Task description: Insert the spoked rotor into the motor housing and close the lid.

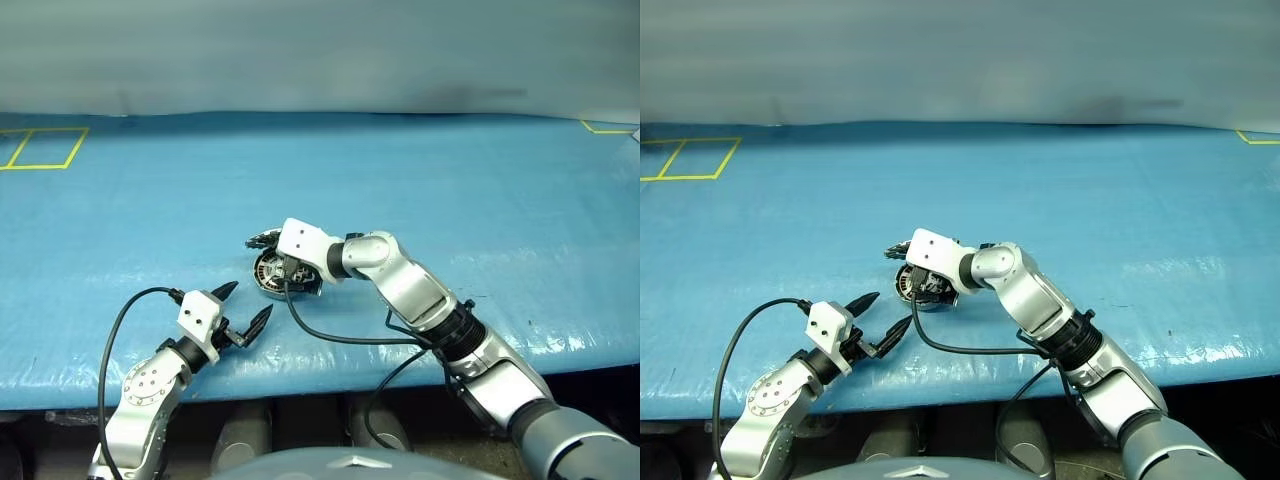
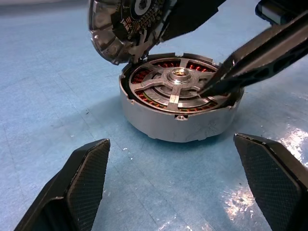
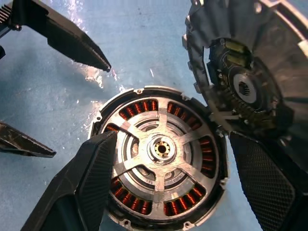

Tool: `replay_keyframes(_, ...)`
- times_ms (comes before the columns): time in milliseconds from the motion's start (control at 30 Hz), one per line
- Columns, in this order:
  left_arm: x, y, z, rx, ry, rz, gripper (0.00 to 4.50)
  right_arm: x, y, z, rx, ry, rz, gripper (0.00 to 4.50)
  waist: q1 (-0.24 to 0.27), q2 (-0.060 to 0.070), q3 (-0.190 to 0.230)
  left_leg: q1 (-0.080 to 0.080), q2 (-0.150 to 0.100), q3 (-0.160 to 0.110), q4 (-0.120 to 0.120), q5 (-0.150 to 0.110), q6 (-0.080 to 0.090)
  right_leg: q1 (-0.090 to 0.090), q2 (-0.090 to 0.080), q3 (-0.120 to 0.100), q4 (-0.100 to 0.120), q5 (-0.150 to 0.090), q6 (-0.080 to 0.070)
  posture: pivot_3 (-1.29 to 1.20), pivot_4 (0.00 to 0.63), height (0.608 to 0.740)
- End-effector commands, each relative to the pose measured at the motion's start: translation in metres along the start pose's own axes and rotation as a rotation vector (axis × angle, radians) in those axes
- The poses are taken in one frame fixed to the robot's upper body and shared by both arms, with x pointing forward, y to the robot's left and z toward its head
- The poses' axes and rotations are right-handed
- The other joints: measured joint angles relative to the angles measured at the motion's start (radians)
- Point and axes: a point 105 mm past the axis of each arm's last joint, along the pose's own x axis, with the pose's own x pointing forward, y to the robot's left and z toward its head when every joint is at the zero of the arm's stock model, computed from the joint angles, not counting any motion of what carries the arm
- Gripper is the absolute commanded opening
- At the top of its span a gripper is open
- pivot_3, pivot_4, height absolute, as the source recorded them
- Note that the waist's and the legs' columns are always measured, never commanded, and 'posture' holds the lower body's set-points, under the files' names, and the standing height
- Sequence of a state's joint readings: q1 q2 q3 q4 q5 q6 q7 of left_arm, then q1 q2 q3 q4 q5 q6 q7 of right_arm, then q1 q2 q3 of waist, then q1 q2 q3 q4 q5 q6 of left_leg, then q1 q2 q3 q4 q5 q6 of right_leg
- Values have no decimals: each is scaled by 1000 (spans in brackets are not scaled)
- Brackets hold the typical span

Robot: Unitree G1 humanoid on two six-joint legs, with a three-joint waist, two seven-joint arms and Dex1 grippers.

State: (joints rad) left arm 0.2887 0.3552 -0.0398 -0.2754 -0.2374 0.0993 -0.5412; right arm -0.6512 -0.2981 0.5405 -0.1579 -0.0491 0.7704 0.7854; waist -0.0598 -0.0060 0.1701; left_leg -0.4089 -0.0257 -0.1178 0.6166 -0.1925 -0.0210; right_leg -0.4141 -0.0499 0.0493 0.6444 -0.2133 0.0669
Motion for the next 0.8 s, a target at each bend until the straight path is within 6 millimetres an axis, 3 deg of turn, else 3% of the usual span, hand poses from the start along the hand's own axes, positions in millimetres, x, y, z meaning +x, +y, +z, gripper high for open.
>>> replay_keyframes(33, 0, 0, 10, 26, -36, -7, 4500, -15, -5, 17, 0, -70, -28, 3928, 0, 0, 0, 0, 0, 0, 0, 0, 0, 0, 0, 0, 0, 0, 0, 0, 150, 740)
replay_keyframes(67, 0, 0, 10, 26, -35, -7, 4500, -17, -5, 17, 9, -71, -31, 3928, 0, 0, 0, 0, 0, 0, 0, 0, 0, 0, 0, 0, 0, 0, 0, 0, 150, 740)
replay_keyframes(133, 0, 0, 10, 26, -35, -8, 4500, -22, -5, 13, 32, -67, -37, 3375, 1, 0, 0, 0, 0, 0, 0, 0, 0, 0, 0, 0, 0, 0, 0, 0, 150, 740)
replay_keyframes(467, -3, 6, 23, 2, -78, 5, 4500, -43, 0, -9, 270, -125, -135, 69, 3, 0, 0, -1, 0, 0, 0, 0, 0, 0, 0, 0, 0, 0, 0, 0, 150, 740)
replay_keyframes(633, -13, -4, 50, -87, -163, -106, 4500, -67, 17, -13, 370, -266, -120, 30, 10, 0, 0, -2, 0, 0, 0, 0, 0, -1, -1, 0, -1, 0, 0, 0, 150, 740)
replay_keyframes(800, -23, -20, 124, -196, -440, -332, 4500, -85, 33, -47, 552, -284, -171, 30, 23, -1, 0, -2, 1, -1, 2, 0, 0, 0, -1, -2, -1, -1, 0, 0, 150, 740)
